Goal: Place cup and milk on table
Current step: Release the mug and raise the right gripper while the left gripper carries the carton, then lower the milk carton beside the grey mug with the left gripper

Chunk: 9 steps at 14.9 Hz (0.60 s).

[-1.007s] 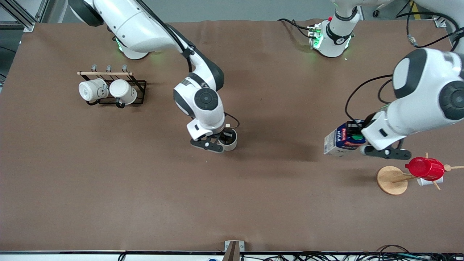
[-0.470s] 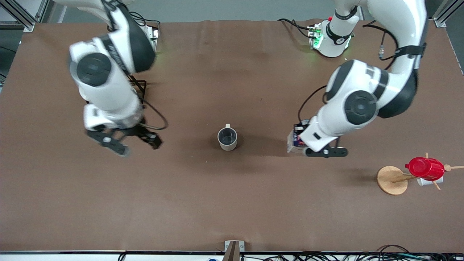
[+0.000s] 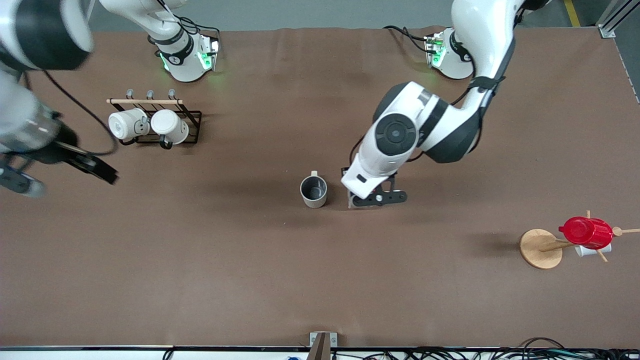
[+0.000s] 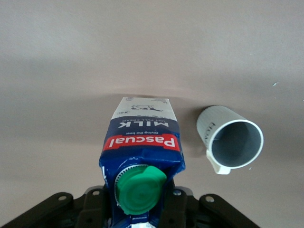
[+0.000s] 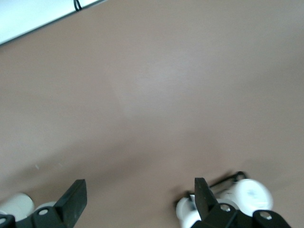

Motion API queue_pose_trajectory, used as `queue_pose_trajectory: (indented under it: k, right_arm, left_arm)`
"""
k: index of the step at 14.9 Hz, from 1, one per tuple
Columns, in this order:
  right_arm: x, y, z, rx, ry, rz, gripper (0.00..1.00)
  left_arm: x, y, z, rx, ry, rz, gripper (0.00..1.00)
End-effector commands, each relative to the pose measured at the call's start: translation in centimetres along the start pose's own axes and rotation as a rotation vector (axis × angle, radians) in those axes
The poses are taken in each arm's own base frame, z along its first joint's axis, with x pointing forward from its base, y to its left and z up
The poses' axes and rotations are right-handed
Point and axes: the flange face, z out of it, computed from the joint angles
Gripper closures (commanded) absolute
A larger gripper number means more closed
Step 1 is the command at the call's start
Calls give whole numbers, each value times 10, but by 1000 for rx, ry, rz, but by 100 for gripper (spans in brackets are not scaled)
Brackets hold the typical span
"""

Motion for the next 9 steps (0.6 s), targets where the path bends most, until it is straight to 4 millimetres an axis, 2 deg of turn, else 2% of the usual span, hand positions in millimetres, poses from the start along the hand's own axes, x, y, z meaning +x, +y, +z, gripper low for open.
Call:
queue_pose_trajectory:
  k: [1,3,5,8,9]
  right_arm:
    - [-8,57,-20,31,-32,-114,0]
    - [-13,83,-31,44,-53,-196,0]
    - [-17,93,-36,45,-64,-217,0]
    - [-23,67,-35,39,-53,-252,0]
    - [-23,65,-36,41,-51,-257,0]
  left_arm:
    - [8,10,10,-19,4,-81,61]
    - [5,29,20,-66,35,-148,61]
    - [2,33,31,-56,21,-150,59]
    - [0,33,36,-49,13,-149,56]
    - [1,32,38,-45,8,-152,53]
